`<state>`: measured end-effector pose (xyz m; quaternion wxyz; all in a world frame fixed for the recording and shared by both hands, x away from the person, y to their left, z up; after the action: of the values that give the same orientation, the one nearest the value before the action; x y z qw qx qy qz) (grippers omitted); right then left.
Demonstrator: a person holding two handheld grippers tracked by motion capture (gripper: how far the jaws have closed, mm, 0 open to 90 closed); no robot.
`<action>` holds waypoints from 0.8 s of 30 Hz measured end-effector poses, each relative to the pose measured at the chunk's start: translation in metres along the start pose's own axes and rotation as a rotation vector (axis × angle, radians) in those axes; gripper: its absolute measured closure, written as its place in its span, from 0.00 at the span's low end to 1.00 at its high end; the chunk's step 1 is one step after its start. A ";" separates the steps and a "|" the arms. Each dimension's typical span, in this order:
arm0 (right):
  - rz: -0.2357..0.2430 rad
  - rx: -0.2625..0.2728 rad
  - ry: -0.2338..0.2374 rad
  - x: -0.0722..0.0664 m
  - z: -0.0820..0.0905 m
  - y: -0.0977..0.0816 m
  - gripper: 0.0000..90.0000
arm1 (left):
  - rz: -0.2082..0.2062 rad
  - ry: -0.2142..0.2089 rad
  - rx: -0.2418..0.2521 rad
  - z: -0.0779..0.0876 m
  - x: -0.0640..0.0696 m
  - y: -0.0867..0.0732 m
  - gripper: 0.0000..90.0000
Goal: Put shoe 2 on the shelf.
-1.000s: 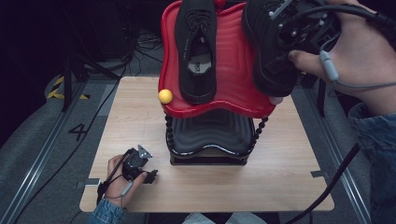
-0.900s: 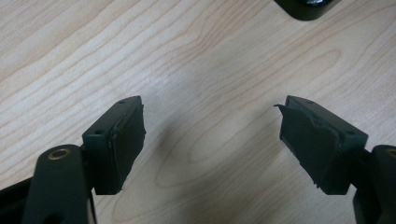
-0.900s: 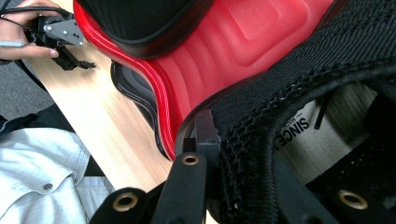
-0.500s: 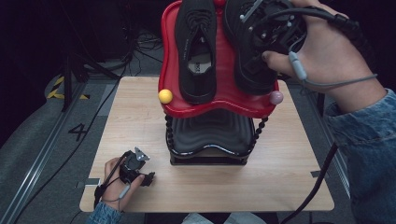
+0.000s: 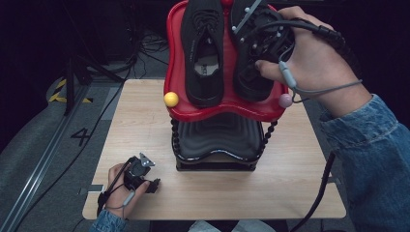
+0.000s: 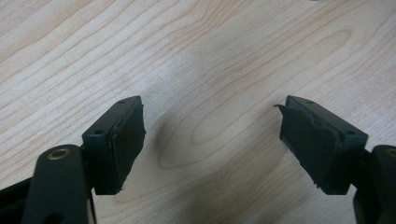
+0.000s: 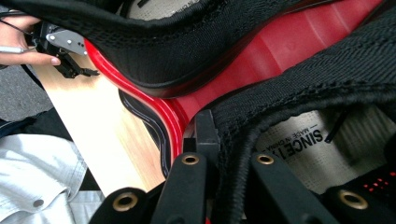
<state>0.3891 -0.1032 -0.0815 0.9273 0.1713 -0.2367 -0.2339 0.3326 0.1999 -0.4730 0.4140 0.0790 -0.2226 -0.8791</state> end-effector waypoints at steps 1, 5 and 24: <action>0.001 0.002 0.002 0.000 -0.003 0.000 0.98 | 0.000 0.000 -0.001 0.000 0.000 0.000 0.25; 0.004 0.002 0.013 -0.001 -0.011 0.001 0.98 | -0.013 -0.003 -0.002 -0.001 -0.001 0.001 0.25; 0.001 -0.005 0.019 -0.014 -0.019 0.003 0.93 | 0.001 -0.016 0.001 -0.001 -0.002 0.001 0.24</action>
<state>0.3890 -0.0894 -0.1006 0.9300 0.1710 -0.2274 -0.2325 0.3356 0.2004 -0.4738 0.4124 0.0722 -0.2265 -0.8794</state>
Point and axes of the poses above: each handheld gripper's, and its own axes: z roughly backward along the jaws, y roughly out of its top, x roughly to its right, the point moved 2 cm from there along -z, roughly forward along the jaws, and after that the axes turned 9 degrees about -y, right-handed, at the moved point
